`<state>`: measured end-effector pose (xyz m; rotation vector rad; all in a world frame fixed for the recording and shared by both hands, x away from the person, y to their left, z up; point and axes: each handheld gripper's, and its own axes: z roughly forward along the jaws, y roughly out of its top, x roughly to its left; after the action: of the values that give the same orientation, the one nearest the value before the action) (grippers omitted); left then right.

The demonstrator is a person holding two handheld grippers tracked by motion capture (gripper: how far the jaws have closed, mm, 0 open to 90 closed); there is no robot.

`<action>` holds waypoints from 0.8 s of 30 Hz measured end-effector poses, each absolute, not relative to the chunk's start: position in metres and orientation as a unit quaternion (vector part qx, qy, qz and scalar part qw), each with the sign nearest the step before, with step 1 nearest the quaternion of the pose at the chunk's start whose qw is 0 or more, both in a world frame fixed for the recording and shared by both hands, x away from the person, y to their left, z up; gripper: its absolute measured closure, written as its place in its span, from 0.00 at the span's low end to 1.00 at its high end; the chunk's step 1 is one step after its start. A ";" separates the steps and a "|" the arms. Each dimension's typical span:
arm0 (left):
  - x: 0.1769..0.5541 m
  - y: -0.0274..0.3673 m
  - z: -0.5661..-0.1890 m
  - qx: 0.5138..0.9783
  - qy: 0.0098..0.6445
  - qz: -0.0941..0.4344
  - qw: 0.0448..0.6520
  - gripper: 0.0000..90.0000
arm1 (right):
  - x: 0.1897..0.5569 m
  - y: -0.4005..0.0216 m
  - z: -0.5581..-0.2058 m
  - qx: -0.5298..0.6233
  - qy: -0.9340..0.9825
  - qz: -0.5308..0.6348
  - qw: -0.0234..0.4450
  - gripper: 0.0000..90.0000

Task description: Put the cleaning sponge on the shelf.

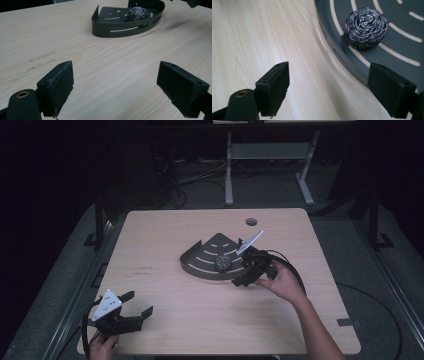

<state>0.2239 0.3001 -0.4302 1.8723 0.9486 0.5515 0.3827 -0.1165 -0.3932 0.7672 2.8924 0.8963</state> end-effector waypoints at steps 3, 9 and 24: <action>0.224 0.299 -0.430 0.764 0.385 0.224 0.467 0.15 | 0.379 -0.118 -0.398 0.244 0.930 0.276 0.010 0.19; 0.224 0.299 -0.430 0.765 0.384 0.225 0.465 0.15 | 0.376 -0.124 -0.401 0.249 0.927 0.279 0.008 0.19; 0.223 0.300 -0.431 0.764 0.388 0.225 0.465 0.15 | 0.358 -0.143 -0.413 0.257 0.924 0.283 0.010 0.19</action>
<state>0.2231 0.3000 -0.4309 1.8753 0.9531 0.5515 0.3581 -0.1427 -0.4128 0.8033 2.8838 0.8828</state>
